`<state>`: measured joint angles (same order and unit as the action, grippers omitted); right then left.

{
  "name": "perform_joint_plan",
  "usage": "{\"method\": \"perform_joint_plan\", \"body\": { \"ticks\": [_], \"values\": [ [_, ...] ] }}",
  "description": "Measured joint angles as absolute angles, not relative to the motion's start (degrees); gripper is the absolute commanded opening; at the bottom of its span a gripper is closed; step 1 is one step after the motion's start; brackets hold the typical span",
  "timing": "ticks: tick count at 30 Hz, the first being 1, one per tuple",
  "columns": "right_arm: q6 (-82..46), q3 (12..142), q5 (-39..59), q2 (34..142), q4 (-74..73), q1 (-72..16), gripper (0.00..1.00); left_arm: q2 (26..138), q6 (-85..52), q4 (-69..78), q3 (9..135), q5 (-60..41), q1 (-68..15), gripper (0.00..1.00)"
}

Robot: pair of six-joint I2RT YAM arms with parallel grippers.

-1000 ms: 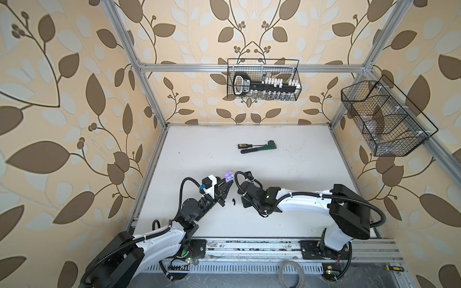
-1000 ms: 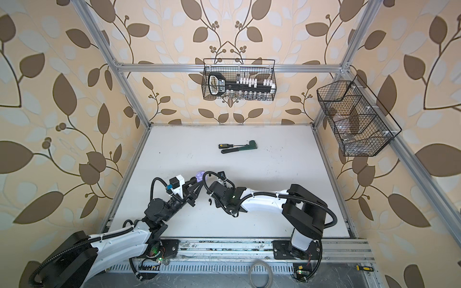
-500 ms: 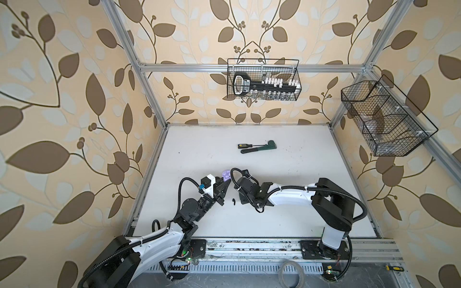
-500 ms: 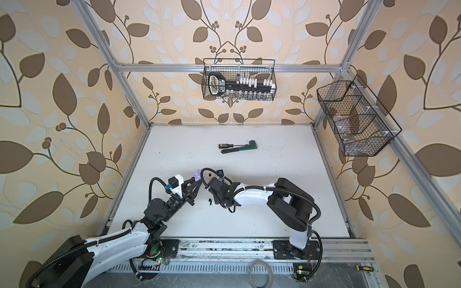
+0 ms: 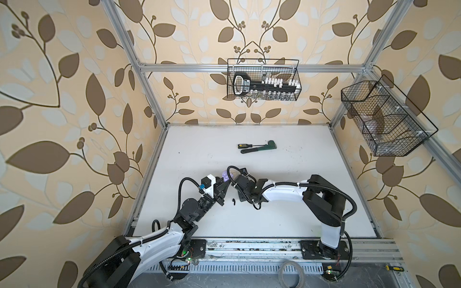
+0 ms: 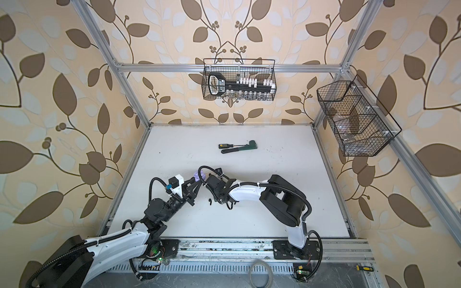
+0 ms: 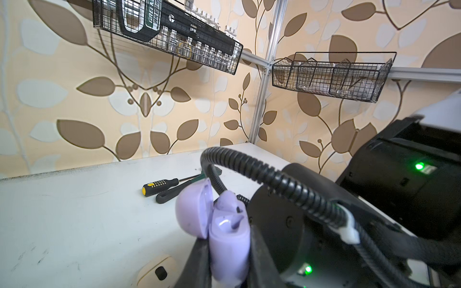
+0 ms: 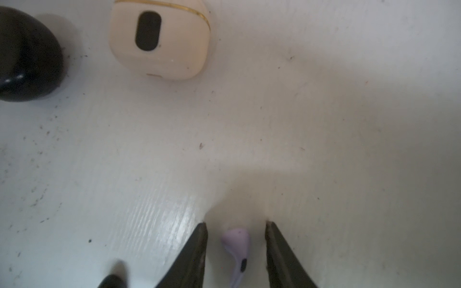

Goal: Insert the wireless bluetooth earbuds into the charging case
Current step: 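Move the right gripper over the second lavender earbud on the table, then close the right gripper on the second lavender earbud and lift it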

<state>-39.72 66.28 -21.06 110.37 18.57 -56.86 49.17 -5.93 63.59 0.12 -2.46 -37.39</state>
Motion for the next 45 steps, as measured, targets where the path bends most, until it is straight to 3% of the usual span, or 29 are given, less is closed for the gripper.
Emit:
{"method": "perform_joint_plan", "body": {
  "ticks": [5,14,20,36,45],
  "values": [
    [-39.53,66.48,-21.39,110.45,18.87,-56.86,0.27,49.17,-5.91,63.59,0.12,-2.48,-37.39,0.00],
    [-39.59,66.50,-22.06,110.45,19.27,-56.99,0.26,49.17,-5.91,63.59,0.12,-2.52,-37.39,0.00],
    [-39.68,66.54,-22.15,110.45,19.51,-56.99,0.18,49.12,-5.89,63.57,0.12,-2.52,-37.39,0.00],
    [-40.60,65.32,-22.63,109.69,18.22,-57.10,0.15,48.77,-5.08,61.84,0.14,-3.70,-37.39,0.00],
    [-42.00,59.99,-26.44,100.90,18.24,-56.95,0.15,51.66,-4.43,53.69,4.01,-7.68,-37.39,0.00]
  ]
}}
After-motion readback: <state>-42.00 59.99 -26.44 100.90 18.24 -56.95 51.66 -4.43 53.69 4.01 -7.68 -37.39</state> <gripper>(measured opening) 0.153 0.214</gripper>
